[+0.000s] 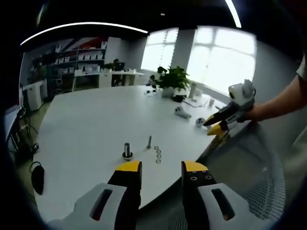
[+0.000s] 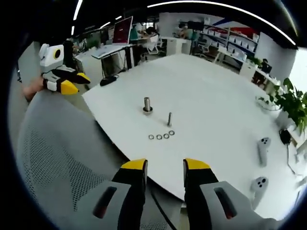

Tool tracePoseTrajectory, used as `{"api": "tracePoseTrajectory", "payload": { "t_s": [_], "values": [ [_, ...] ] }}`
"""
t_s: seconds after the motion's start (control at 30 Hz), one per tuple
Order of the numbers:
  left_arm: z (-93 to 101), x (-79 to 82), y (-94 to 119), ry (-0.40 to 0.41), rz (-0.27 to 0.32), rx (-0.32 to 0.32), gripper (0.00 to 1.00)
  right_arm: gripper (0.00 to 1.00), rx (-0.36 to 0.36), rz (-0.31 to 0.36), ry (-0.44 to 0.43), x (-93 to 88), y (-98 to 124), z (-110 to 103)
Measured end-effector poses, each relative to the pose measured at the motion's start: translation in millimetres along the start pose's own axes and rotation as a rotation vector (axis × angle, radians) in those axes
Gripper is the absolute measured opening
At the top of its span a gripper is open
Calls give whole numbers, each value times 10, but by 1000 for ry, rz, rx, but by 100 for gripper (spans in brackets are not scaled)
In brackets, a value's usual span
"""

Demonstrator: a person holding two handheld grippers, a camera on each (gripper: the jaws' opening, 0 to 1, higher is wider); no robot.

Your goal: Place the washer onto the threaded stud by aligning its center hole with the stud, sliding it down to the base, and recovering from edge contact or off-axis alignment until the washer reaches the visible bottom stop.

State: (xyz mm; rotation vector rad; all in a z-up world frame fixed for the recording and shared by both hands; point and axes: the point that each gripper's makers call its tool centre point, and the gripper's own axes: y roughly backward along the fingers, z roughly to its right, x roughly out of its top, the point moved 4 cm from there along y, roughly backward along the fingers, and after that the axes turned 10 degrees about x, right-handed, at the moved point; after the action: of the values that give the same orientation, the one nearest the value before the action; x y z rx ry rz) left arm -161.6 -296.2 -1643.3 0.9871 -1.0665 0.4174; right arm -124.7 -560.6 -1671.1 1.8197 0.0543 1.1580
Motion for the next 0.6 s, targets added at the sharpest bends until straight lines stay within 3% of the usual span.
{"api": "tracePoseTrajectory", "payload": {
  "t_s": [0.13,0.4,0.6],
  "values": [
    [22,-23,4,-12,-10,-9,31,35,9,-1,-98,55,-171,15],
    [-11,-27,12,6,-6,7,31,35,5,77,-373,145,-514,32],
    [28,-46,-5,-13,-27,-13,29,35,16,-24,-273,151,-819,-26]
  ]
}}
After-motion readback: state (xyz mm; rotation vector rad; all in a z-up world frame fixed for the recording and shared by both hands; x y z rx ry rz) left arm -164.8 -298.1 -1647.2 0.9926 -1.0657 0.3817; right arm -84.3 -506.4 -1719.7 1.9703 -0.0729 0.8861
